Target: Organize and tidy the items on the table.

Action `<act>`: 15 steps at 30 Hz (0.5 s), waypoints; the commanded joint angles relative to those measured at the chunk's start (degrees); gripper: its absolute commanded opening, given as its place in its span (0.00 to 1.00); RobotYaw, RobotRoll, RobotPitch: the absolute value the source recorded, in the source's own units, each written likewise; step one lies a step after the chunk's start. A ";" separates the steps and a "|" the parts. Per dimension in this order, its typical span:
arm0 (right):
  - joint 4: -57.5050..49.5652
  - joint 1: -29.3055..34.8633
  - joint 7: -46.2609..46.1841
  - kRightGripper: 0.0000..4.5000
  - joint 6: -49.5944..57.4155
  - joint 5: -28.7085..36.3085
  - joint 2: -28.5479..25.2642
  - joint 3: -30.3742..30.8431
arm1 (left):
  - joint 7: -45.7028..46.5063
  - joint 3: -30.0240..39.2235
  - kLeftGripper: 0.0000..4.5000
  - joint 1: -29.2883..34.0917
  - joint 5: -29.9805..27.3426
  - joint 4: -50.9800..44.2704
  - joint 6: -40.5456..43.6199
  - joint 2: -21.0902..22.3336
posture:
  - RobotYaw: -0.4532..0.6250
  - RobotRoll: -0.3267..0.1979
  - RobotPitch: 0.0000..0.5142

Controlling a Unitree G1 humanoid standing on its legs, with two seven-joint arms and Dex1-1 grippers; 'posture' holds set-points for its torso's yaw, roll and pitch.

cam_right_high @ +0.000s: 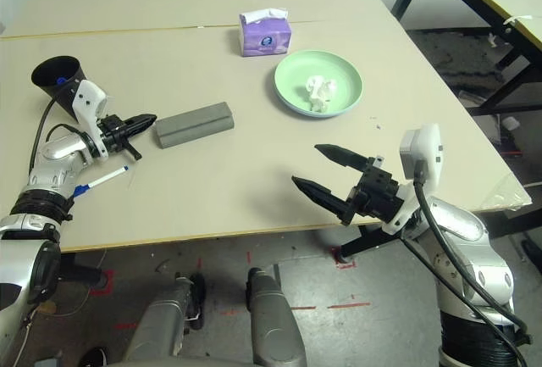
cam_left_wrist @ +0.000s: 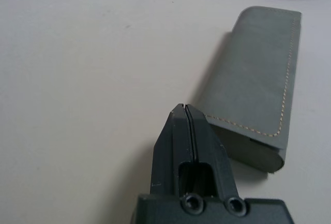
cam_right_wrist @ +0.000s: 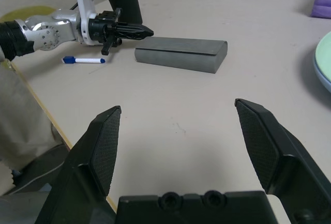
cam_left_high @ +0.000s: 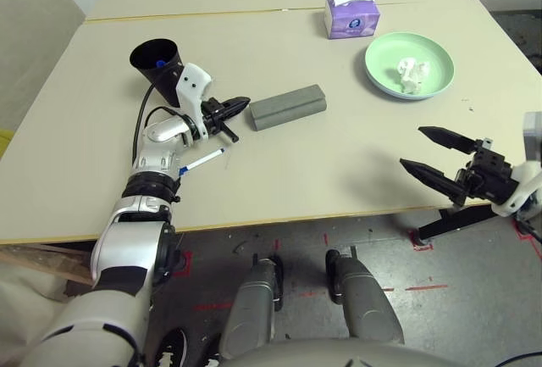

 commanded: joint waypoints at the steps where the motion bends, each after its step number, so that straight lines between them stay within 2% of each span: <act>1: 0.49 0.96 0.18 1.00 -0.08 0.98 0.05 0.37 | -2.12 -1.70 0.01 2.43 0.79 -2.07 1.56 0.25 | 0.17 0.62 0.43; 9: 2.24 2.02 1.14 1.00 -1.01 0.51 0.05 0.65 | -3.70 -2.18 0.01 4.85 0.39 -6.60 3.53 1.65 | 0.18 0.62 0.43; 15: 2.89 2.54 1.14 1.00 -1.72 0.22 0.20 1.00 | -3.82 -1.39 0.01 4.35 0.09 -7.67 4.26 3.24 | 0.18 0.62 0.43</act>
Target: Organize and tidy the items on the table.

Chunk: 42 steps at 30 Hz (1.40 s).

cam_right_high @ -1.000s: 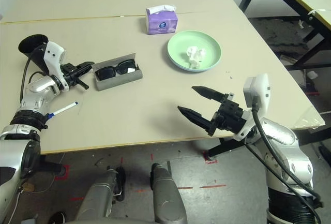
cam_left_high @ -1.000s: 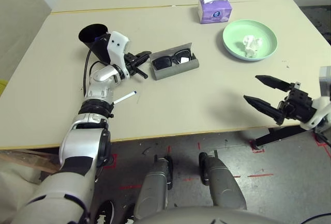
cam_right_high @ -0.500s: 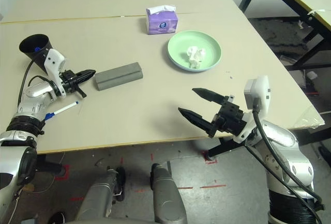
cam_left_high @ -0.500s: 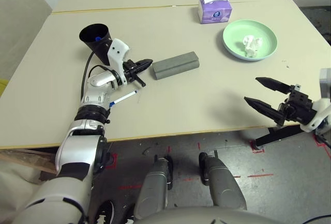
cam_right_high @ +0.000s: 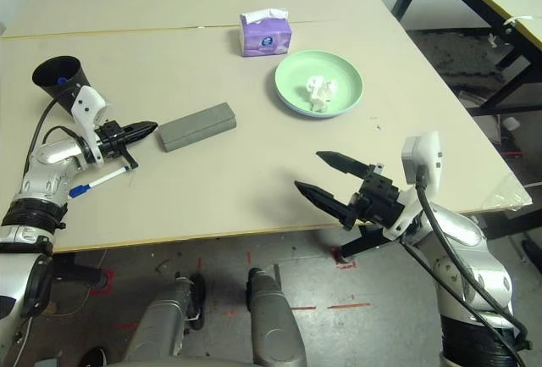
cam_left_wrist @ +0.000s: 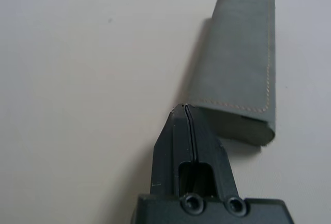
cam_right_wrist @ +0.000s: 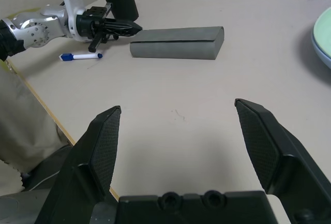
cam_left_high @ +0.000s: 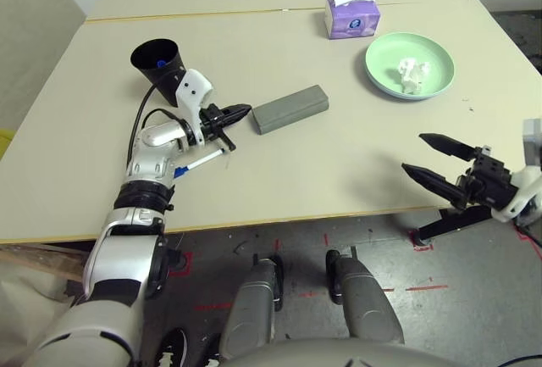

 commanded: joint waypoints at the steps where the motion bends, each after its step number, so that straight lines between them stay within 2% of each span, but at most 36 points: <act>1: 0.36 0.93 0.36 1.00 -0.71 -0.05 0.20 1.04 | -0.19 -0.31 0.01 0.20 0.42 -0.50 0.66 1.15 | 0.18 0.62 0.43; 10: 0.13 0.98 0.02 1.00 -0.84 0.08 0.30 1.45 | 2.45 2.21 0.01 -1.41 -0.44 0.81 1.56 3.94 | 0.18 0.62 0.44; 16: 0.28 1.17 0.20 1.00 -0.91 0.11 0.31 1.69 | 2.36 4.08 0.01 1.18 -2.15 -2.41 3.57 6.82 | 0.20 0.62 0.44; 20: 0.89 0.47 0.44 1.00 -1.14 -0.14 0.89 3.00 | 1.65 4.85 0.01 5.17 -3.99 -8.36 5.87 7.40 | 0.21 0.62 0.45; 26: 1.87 -0.43 0.67 1.00 -1.72 -0.58 1.27 4.59 | 1.05 4.23 0.01 8.02 -5.72 -14.52 7.36 5.77 | 0.22 0.62 0.45; 36: 1.38 0.66 0.44 1.00 -2.29 -0.16 0.21 3.52 | 1.10 -0.09 0.01 3.70 -3.48 -8.98 5.33 -1.03 | 0.18 0.62 0.43; 42: 0.16 2.15 -0.25 1.00 -2.19 0.32 -0.23 2.60 | -0.07 -1.56 0.01 2.23 -2.65 -5.01 2.82 -2.17 | 0.16 0.62 0.42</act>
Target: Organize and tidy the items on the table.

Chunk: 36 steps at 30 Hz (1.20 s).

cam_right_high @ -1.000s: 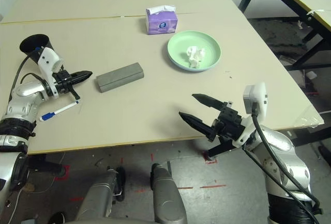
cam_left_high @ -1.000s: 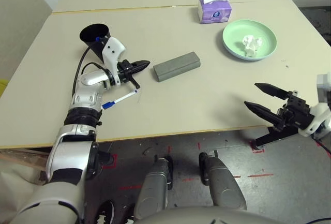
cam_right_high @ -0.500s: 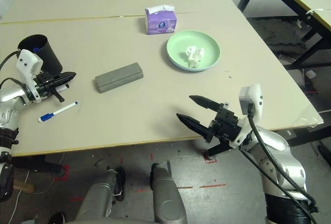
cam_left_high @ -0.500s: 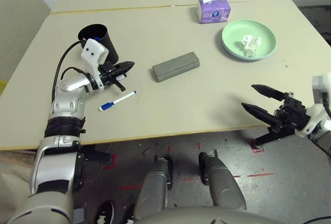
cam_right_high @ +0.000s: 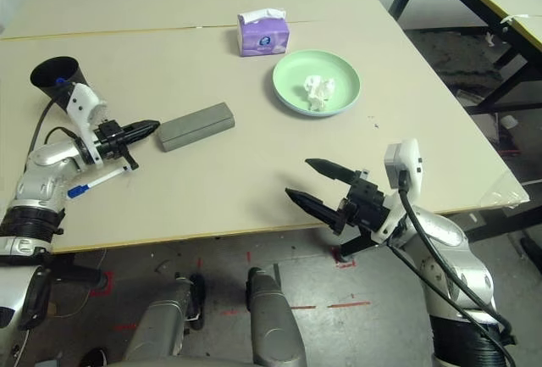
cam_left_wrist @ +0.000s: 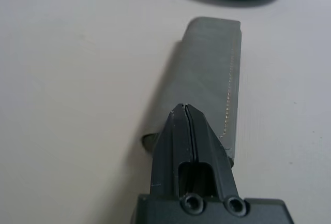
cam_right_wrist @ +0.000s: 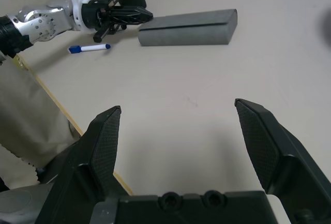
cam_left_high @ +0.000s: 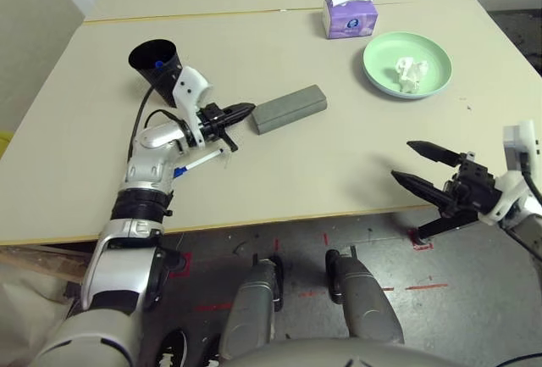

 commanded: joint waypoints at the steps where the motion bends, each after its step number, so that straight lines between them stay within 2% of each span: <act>1: -1.56 1.13 -0.27 1.00 -0.19 0.59 -0.73 -1.54 | -1.05 -1.08 0.01 -0.34 1.27 2.34 -1.50 -0.19 | 0.15 0.62 0.42; 18: -1.89 0.86 -0.68 1.00 0.36 0.83 -0.98 -1.48 | -5.15 -2.50 0.01 1.80 2.46 2.19 -2.51 2.00 | 0.16 0.62 0.43; 26: -1.51 0.40 -0.45 1.00 0.48 0.72 -0.92 -1.00 | -3.39 0.80 0.01 0.55 -0.28 1.16 -1.22 2.85 | 0.18 0.62 0.44; 32: -0.84 -0.35 0.01 1.00 0.38 0.60 -0.83 -0.60 | -3.65 3.51 0.01 0.58 -2.30 -1.83 2.68 6.42 | 0.20 0.62 0.45; 36: 0.24 -1.42 1.49 1.00 -0.37 0.06 -0.58 0.82 | -5.16 4.54 0.01 4.96 -3.35 -8.02 6.26 10.39 | 0.22 0.62 0.46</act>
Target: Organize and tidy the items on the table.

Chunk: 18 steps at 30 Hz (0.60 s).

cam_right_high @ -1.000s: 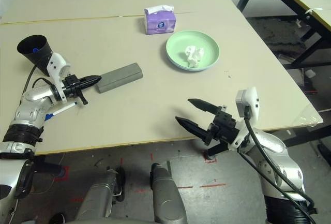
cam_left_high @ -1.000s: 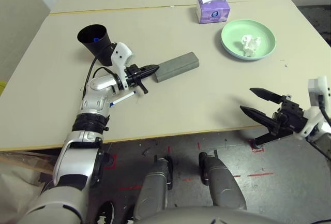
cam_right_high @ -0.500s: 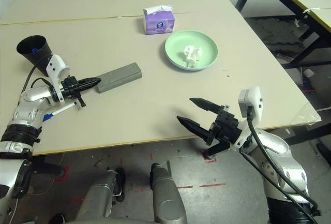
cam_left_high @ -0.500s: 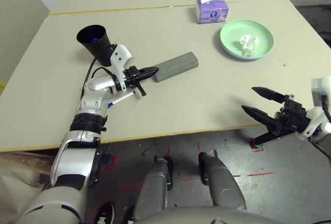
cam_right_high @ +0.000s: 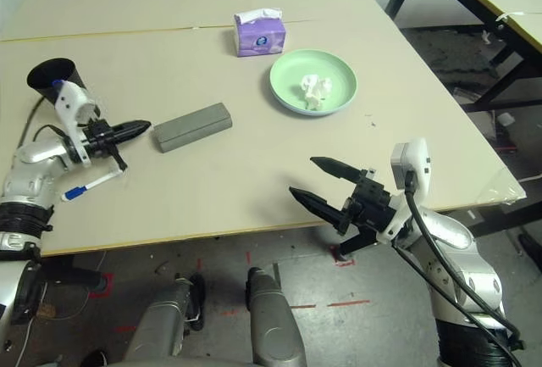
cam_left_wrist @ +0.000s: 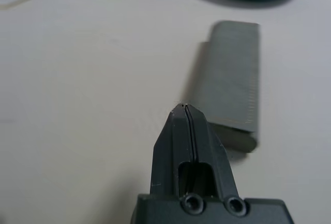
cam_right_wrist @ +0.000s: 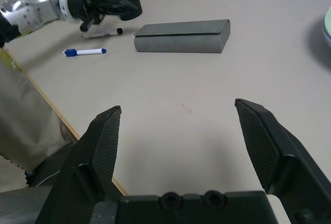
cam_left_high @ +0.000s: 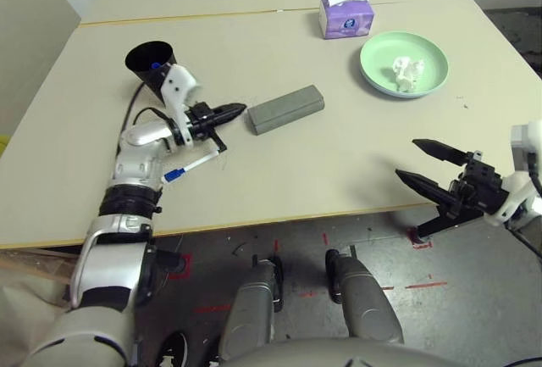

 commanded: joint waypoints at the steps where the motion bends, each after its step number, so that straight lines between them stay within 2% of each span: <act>1: 1.02 -0.48 1.82 1.00 -0.60 -0.25 -0.02 1.81 | -1.50 0.94 0.01 4.60 -1.20 -5.02 3.35 3.06 | 0.22 0.62 0.47; 8: 2.53 -3.06 5.91 1.00 -1.70 -1.09 0.20 5.75 | -5.27 1.77 0.01 11.68 -2.61 -14.01 8.34 11.25 | 0.27 0.62 0.48; 17: 1.81 -5.26 9.15 1.00 -3.36 -2.11 1.79 11.09 | -17.44 -1.37 0.01 11.85 -2.37 -20.81 14.15 25.70 | 0.30 0.62 0.49; 18: 1.67 -5.21 9.67 1.00 -3.73 -2.37 1.73 11.66 | -18.74 -2.03 0.09 11.68 -2.22 -21.33 14.59 26.88 | 0.30 0.62 0.49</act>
